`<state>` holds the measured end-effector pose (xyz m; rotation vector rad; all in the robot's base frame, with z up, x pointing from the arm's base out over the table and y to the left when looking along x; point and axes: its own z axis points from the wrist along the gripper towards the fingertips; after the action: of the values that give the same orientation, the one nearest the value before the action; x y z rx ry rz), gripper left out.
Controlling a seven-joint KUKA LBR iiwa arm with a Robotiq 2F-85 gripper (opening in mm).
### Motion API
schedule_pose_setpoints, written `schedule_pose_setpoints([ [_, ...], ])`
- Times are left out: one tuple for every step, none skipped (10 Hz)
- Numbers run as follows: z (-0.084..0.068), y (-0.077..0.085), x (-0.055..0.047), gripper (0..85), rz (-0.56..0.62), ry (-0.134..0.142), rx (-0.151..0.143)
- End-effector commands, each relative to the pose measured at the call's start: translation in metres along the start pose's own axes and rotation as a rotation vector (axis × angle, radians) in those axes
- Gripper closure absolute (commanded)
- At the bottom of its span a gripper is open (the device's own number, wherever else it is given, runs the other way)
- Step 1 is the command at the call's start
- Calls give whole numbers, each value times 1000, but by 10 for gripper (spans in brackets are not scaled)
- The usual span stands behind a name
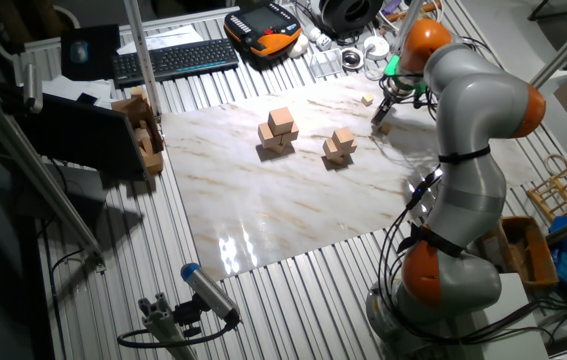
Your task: Stack the blocks into a cross shape
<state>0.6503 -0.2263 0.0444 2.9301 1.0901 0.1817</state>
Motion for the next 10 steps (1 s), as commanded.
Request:
schedule_pose_setpoints([
  [2, 0, 0, 170, 0, 1, 3],
  [3, 0, 0, 170, 1, 2, 6],
  [3, 0, 0, 170, 1, 1, 9],
  [4, 0, 0, 170, 1, 0, 10],
  [4, -1, 0, 170, -1, 0, 10],
  [4, -1, 0, 170, -2, 0, 7],
  [5, -1, 0, 170, -4, 2, 6],
  [6, -1, 0, 170, -7, 3, 8],
  [7, -1, 0, 170, -8, 4, 9],
  [7, -1, -1, 170, -8, 3, 11],
])
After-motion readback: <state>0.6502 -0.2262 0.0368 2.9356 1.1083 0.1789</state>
